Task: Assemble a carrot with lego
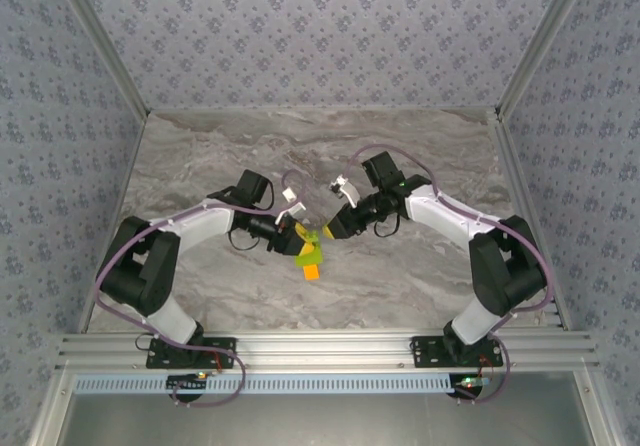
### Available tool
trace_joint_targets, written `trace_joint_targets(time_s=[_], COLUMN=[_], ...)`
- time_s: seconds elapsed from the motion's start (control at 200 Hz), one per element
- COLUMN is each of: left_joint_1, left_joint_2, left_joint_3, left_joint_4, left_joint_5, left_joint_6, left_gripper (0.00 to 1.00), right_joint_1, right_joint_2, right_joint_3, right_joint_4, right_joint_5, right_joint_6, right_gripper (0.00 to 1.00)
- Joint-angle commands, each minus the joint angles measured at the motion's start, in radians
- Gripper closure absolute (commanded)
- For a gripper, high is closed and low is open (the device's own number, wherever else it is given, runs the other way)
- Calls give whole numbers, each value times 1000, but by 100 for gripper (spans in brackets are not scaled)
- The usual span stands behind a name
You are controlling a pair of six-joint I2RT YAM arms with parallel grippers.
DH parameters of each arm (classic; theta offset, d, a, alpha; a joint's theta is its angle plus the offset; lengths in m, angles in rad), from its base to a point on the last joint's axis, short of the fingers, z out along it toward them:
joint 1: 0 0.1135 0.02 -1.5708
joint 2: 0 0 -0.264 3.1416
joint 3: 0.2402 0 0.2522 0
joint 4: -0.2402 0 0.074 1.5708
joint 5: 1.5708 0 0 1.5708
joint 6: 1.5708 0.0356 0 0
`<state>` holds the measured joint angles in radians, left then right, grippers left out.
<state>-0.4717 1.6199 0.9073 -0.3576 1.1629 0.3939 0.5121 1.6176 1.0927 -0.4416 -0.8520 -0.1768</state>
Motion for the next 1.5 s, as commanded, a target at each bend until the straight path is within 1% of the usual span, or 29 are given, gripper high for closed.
trace_joint_targets(time_s=[0.0,0.105,0.35,0.365,0.405,0.555,0.715,0.81,1.144,1.494], left_joint_1=[-10,-18,-26,-25,-26,-26,-25,-26,-25,-26], left_joint_2=[24,44,52,52,54,57,57,57,73,75], left_joint_3=[40,58,72,72,74,87,98,100,114,116], left_joint_4=[-47,-83,-106,-106,-110,-151,-178,-187,-199,-201], left_joint_5=[53,54,62,63,66,94,110,118,123,111], left_joint_6=[54,78,93,94,97,135,158,165,173,171], left_gripper=[80,80,80,80,80,81,81,81,81,82], right_joint_1=[-19,-23,-21,-22,-23,-26,-28,-27,-12,21], right_joint_2=[8,18,57,60,66,92,146,166,175,210], right_joint_3=[26,42,91,122,135,167,199,208,213,238], right_joint_4=[-5,-11,-83,-88,-102,-187,-265,-282,-279,-299], right_joint_5=[-80,-134,-175,-180,-192,-269,-316,-346,-370,-360], right_joint_6=[-3,-10,-58,-62,-74,-154,-229,-250,-253,-255], right_gripper=[80,80,81,81,81,82,82,82,82,83])
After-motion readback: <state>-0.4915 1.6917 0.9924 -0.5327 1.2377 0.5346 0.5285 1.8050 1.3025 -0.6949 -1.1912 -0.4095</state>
